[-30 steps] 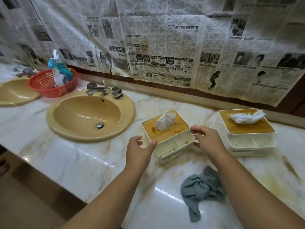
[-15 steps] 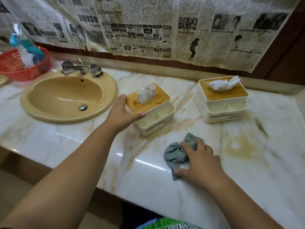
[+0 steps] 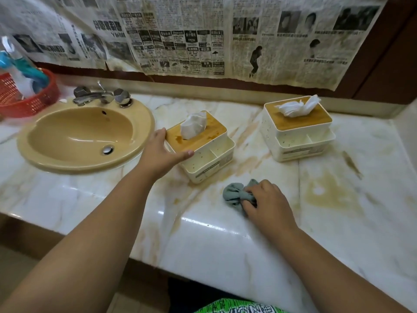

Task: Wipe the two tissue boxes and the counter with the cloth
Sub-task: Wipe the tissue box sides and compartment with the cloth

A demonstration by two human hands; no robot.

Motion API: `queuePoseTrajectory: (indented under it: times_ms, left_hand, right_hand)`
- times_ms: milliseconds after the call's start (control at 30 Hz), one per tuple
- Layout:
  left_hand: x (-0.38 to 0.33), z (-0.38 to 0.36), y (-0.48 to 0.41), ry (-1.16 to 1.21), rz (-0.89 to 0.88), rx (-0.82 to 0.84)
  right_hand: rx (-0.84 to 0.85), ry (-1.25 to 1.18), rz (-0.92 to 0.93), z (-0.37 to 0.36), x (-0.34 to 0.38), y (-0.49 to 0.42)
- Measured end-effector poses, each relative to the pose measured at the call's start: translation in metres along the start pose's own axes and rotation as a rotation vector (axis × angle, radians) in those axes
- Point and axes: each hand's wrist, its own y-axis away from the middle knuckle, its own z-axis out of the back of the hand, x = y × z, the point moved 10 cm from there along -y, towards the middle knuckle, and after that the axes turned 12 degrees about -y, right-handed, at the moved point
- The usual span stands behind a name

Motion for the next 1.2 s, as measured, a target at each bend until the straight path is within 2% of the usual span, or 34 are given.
queuePoseTrajectory:
  times_ms: [233, 400, 567, 800, 1067, 1200]
  left_hand:
    - [-0.004, 0.006, 0.0, -0.053, -0.037, -0.022]
    - [-0.004, 0.01, -0.001, -0.11, -0.067, -0.03]
    - [-0.002, 0.009, -0.003, -0.115, -0.076, -0.064]
    - [0.0, 0.007, -0.004, -0.107, -0.073, -0.057]
    - [0.004, 0.007, -0.005, -0.106, -0.091, -0.056]
    - [0.003, 0.005, -0.003, -0.107, -0.117, -0.08]
  right_hand:
    - [-0.231, -0.29, 0.012, 0.047, 0.034, -0.043]
    - [-0.363, -0.311, 0.029, 0.072, 0.055, -0.091]
    - [-0.356, -0.323, 0.068, 0.069, 0.074, -0.13]
    - [-0.124, -0.009, 0.161, 0.028, 0.095, -0.15]
    - [-0.092, 0.14, 0.197, 0.018, 0.107, -0.146]
    - [-0.095, 0.164, 0.157, 0.018, 0.106, -0.139]
